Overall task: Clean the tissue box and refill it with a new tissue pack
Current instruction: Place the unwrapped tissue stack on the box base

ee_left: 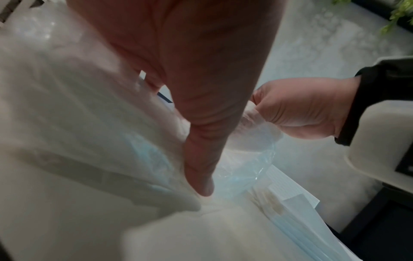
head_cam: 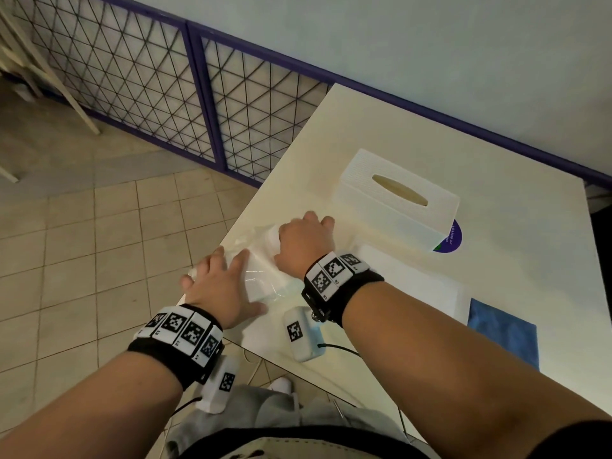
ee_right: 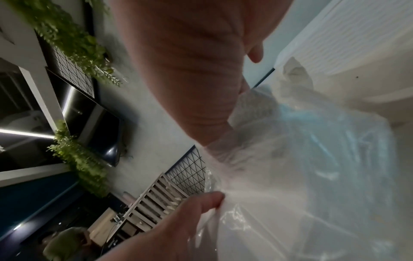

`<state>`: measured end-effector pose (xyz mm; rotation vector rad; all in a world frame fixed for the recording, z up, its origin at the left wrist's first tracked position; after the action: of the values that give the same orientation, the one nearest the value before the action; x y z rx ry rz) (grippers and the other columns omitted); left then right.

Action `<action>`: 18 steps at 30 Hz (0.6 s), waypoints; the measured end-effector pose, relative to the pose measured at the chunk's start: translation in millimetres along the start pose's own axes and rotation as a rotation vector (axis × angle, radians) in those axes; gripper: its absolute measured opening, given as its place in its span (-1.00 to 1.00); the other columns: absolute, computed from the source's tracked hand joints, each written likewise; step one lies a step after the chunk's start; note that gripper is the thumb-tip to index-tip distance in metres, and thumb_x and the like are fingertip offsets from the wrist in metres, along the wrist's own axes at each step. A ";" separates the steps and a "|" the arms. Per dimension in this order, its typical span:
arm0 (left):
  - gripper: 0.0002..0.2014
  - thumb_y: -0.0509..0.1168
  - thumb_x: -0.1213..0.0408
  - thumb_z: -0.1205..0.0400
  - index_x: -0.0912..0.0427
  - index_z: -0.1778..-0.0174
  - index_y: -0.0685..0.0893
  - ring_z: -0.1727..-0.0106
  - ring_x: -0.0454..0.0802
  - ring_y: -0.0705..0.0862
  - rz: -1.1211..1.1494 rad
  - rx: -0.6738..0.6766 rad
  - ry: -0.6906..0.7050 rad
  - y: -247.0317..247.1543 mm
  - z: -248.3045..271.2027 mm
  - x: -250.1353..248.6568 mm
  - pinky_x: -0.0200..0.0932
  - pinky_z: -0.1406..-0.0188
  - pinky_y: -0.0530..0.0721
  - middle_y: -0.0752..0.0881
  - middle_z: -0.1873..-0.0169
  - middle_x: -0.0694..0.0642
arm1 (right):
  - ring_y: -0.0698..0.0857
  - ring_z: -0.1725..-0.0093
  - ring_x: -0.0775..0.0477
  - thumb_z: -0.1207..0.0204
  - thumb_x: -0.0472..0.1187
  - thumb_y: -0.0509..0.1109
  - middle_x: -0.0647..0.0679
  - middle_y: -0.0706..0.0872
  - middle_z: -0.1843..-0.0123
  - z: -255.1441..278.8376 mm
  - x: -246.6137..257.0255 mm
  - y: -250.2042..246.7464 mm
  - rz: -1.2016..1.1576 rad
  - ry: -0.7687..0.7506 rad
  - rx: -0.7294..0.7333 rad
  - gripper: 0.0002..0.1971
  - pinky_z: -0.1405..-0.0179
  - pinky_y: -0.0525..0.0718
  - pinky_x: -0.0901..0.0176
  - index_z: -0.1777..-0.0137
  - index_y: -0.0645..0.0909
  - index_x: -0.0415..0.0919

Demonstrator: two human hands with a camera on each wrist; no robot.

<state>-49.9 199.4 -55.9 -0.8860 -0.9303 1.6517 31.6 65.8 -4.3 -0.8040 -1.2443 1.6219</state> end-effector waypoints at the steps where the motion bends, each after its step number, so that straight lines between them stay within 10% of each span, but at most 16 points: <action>1: 0.11 0.34 -0.44 -0.24 -0.22 -0.61 -0.10 -0.63 0.25 0.06 0.000 -0.005 -0.005 0.3 0.1 -0.7 0.43 -0.46 0.21 -0.04 -0.66 0.17 | 0.56 -0.19 -0.15 -0.46 0.02 0.29 0.00 0.66 0.03 1.0 0.3 1.6 -0.063 0.030 0.055 -0.67 -0.27 0.28 -0.21 -0.17 0.55 -0.09; 6: 0.17 0.37 -0.44 -0.21 -0.22 -0.61 -0.17 -0.64 0.21 0.03 -0.001 -0.017 -0.033 2.8 0.7 -2.5 0.42 -0.46 0.20 -0.06 -0.67 0.13 | 0.59 -0.32 -0.19 -0.52 -0.01 0.30 -0.09 0.68 -0.10 -0.5 -9.5 9.3 -0.417 0.194 0.305 -0.59 -0.32 0.47 -0.10 -0.31 0.53 -0.19; 12: 0.22 0.38 -0.46 -0.20 -0.21 -0.62 -0.24 -0.65 0.18 0.00 0.032 0.012 -0.075 1.0 2.8 -0.1 0.40 -0.48 0.18 -0.06 -0.68 0.10 | 0.71 -0.11 -0.22 -0.42 -0.10 0.38 -0.15 0.70 -0.01 -0.5 -28.6 -16.0 -0.617 0.311 0.162 -0.70 -0.05 0.64 0.08 -0.08 0.64 -0.26; 18: 0.12 0.35 -0.43 -0.21 -0.18 -0.60 -0.07 -0.61 0.18 0.14 0.003 0.037 -0.051 2.2 6.6 -4.3 0.45 -0.44 0.14 0.15 -0.61 0.09 | 0.60 -0.33 -0.15 -0.39 -0.13 0.46 -0.08 0.62 -0.30 24.9 -61.8 -78.1 -0.721 0.301 -0.030 -0.41 -0.16 0.52 0.17 -0.41 0.47 -0.30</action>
<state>-55.6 193.7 -54.5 -0.8242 -0.9307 1.6957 53.7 5.4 75.7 -0.5020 -1.1571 0.8679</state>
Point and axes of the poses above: each hand's wrist, its own z-axis away from the middle knuckle, its own y-axis out of the palm, x = y × z, the point moved 2 cm from there along -z, towards the middle knuckle
